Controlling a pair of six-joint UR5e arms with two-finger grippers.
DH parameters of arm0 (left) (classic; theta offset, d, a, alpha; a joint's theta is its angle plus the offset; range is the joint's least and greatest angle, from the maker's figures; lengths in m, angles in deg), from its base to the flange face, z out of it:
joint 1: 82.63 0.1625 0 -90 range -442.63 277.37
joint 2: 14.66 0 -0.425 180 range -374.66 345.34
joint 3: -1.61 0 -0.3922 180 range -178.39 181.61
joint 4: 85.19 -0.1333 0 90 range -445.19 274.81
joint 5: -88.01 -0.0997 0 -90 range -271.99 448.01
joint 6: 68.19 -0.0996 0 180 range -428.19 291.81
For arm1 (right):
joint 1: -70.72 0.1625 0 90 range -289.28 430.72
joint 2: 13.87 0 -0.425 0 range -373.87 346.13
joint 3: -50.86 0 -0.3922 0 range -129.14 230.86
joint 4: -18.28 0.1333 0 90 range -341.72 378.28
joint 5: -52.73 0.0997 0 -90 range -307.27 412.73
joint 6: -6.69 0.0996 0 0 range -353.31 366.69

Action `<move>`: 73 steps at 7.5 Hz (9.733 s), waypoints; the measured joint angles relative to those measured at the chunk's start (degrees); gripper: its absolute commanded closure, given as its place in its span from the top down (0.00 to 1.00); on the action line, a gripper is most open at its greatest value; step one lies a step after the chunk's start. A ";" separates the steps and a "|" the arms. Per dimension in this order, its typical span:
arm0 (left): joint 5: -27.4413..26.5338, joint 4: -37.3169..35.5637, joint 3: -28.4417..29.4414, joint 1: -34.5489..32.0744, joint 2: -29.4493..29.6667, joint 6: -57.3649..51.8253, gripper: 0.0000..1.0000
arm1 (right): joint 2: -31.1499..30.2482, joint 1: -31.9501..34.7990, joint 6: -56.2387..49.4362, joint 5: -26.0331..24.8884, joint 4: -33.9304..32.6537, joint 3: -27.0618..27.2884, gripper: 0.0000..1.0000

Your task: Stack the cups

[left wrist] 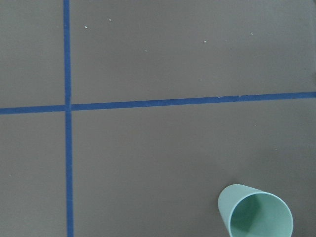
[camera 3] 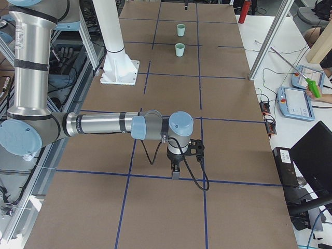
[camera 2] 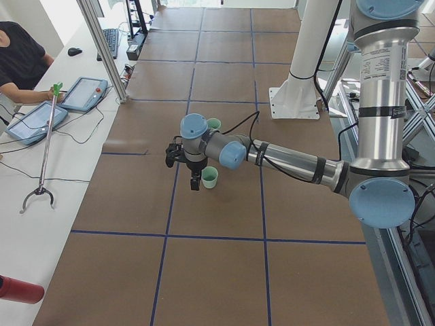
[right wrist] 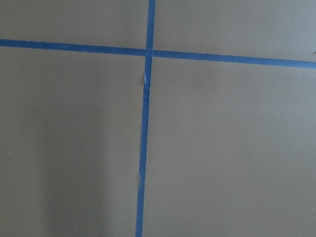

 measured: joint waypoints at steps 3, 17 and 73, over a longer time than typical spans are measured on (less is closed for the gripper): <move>-1.88 10.75 3.79 6.17 -0.43 11.27 1.00 | 0.00 0.00 0.02 0.00 0.01 0.00 1.00; -3.25 5.83 -2.71 8.43 0.00 12.30 0.00 | 0.00 0.00 0.01 0.00 0.02 0.01 1.00; 2.15 -14.74 11.81 -21.56 0.91 -37.96 1.00 | 0.00 0.00 -0.01 0.00 0.04 0.00 1.00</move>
